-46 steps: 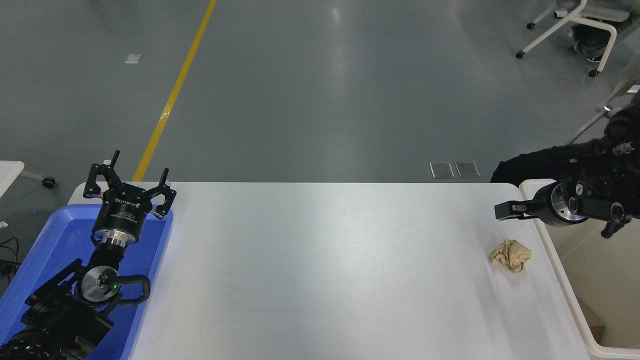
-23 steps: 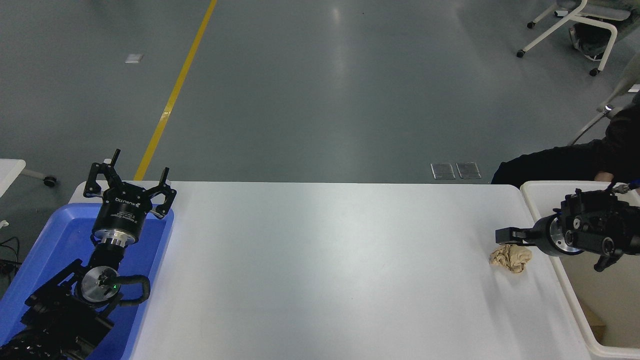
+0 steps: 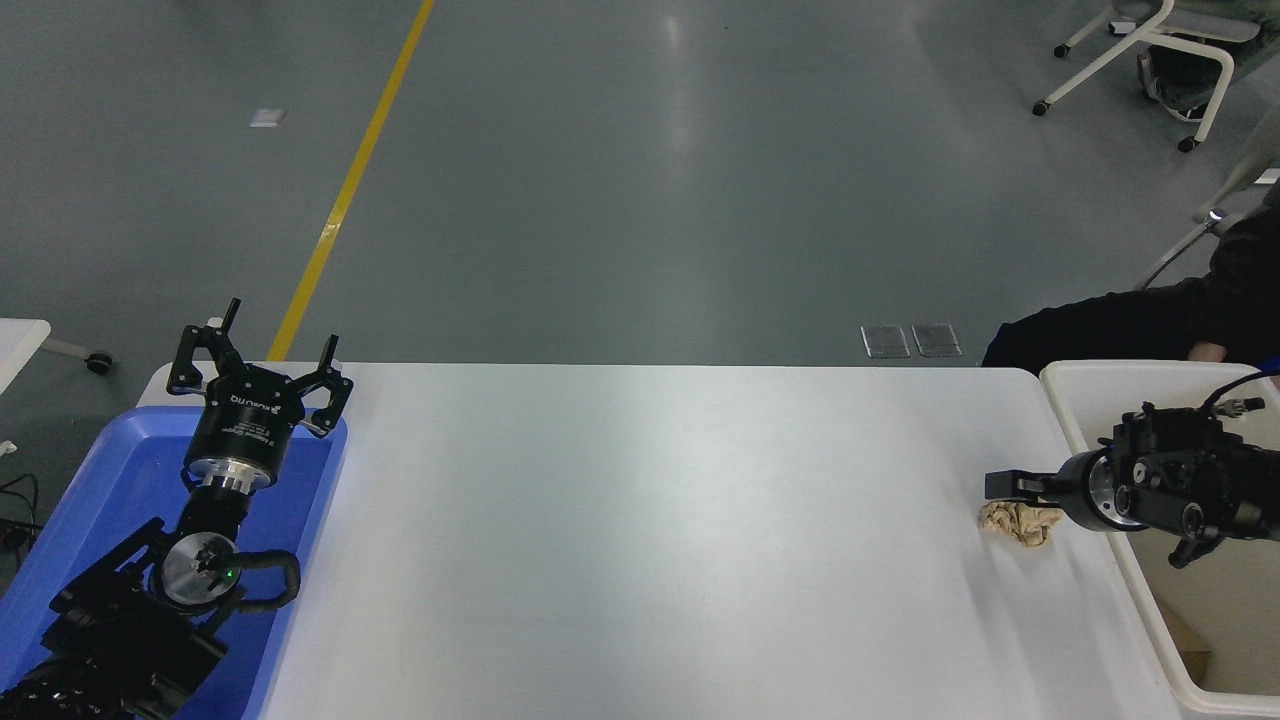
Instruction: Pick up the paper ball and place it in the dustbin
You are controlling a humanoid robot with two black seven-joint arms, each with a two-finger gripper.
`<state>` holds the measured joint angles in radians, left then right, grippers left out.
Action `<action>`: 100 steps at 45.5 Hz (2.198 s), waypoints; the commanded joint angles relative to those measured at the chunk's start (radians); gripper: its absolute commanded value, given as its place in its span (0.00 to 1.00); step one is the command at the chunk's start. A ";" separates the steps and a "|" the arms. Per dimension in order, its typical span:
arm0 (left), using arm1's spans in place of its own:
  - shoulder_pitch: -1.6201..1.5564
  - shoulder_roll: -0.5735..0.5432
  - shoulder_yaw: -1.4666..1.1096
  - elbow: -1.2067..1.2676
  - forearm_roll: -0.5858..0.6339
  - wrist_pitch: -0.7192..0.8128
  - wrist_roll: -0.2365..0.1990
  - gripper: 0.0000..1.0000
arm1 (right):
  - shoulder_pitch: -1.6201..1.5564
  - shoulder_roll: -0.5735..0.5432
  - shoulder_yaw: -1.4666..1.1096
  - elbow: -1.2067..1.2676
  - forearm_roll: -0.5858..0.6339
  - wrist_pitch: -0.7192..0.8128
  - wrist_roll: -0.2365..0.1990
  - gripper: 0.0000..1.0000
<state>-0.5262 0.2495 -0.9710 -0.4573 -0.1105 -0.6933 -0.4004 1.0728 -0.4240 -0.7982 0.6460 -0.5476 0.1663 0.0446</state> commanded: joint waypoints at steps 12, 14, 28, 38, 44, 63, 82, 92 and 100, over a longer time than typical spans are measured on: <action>0.000 0.000 0.000 0.000 0.000 0.000 0.000 1.00 | -0.042 0.030 0.008 -0.029 0.001 0.001 0.003 0.00; 0.000 -0.001 0.000 0.000 0.000 0.000 0.000 1.00 | -0.040 0.030 0.008 -0.026 0.000 0.001 0.003 0.00; 0.000 -0.001 0.002 0.000 0.000 0.000 0.002 1.00 | 0.117 -0.035 -0.082 0.085 0.000 0.007 0.017 0.00; 0.000 0.000 0.002 0.000 0.000 0.000 0.002 1.00 | 0.599 -0.214 -0.315 0.453 -0.009 0.028 0.018 0.00; 0.000 -0.001 0.002 0.000 0.000 0.000 0.002 1.00 | 0.956 -0.231 -0.504 0.685 -0.009 0.070 0.024 0.00; 0.000 -0.001 0.002 0.000 0.000 0.000 0.002 1.00 | 1.544 -0.110 -0.612 0.900 0.020 0.394 0.109 0.00; 0.000 0.000 0.003 0.000 0.000 0.000 0.002 1.00 | 1.553 -0.142 -0.670 0.883 0.011 0.412 0.106 0.00; 0.000 0.001 0.002 0.000 0.000 0.000 0.002 1.00 | 1.422 -0.326 -0.771 0.658 -0.052 0.401 0.106 0.00; 0.000 0.001 0.002 0.000 0.000 0.000 0.002 1.00 | 1.120 -0.533 -0.672 0.335 -0.089 0.366 0.110 0.00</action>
<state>-0.5260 0.2496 -0.9689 -0.4573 -0.1107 -0.6935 -0.3987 2.4724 -0.7385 -1.5219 1.3033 -0.5918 0.5640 0.1513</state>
